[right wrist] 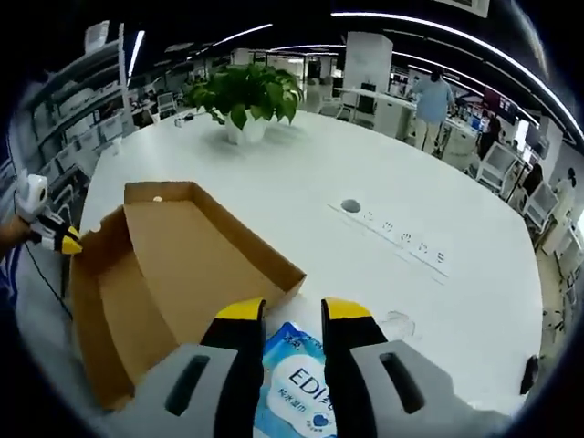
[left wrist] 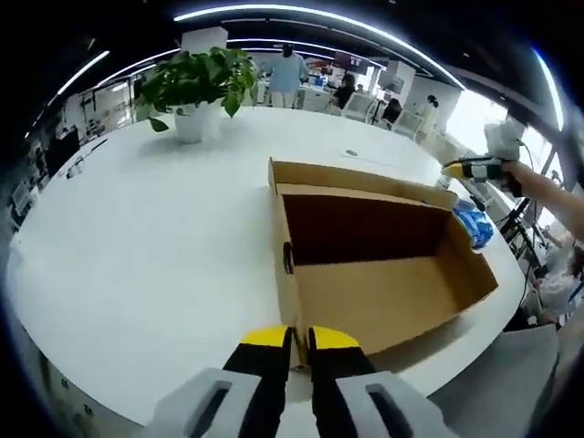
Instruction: Operate the shoe box by opening the lid, removing the specified soft item, and placing it in the target area until the item is outside and the box remains undamaged.
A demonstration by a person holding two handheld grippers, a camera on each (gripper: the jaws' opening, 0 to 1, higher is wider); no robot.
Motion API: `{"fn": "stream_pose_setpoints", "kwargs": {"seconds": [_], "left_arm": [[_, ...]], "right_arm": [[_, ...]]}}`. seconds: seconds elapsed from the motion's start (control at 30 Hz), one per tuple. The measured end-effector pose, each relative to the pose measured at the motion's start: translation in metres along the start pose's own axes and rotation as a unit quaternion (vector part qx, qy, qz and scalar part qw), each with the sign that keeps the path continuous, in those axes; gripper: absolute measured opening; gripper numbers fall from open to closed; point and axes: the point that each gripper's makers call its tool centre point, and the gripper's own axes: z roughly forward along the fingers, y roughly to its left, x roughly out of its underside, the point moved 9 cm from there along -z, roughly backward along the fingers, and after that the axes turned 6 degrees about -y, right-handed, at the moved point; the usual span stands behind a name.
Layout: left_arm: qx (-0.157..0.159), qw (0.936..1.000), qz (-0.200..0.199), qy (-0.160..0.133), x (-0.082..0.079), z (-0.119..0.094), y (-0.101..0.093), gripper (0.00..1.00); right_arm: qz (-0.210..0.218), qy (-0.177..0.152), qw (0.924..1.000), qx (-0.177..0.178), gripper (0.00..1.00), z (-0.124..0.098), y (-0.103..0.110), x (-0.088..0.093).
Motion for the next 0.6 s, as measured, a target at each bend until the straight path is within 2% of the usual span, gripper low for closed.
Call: {"fn": "stream_pose_setpoints", "kwargs": {"seconds": [0.07,0.17,0.3,0.33,0.6], "left_arm": [[-0.005,1.0,-0.004,-0.002,0.0,0.0,0.0,0.07],[-0.009,0.9999,-0.007,-0.003,0.0,0.0,-0.001,0.07],[-0.012,0.9999,-0.005,-0.003,0.0,0.0,-0.001,0.06],[-0.013,0.9999,-0.005,-0.003,0.0,0.0,-0.001,0.06],[-0.015,0.9999,0.004,0.004,0.0,0.001,0.0,0.06]], "right_arm": [[0.017,0.012,0.9998,0.0,0.21,0.006,0.0,-0.001],[0.017,0.021,0.9996,0.007,0.2,0.013,-0.001,-0.002],[0.041,0.069,0.9968,0.009,0.2,0.025,-0.001,0.001],[0.04,0.068,0.9969,0.009,0.2,0.028,-0.002,0.001],[0.103,0.115,0.988,0.01,0.18,0.05,-0.004,0.003]]}}
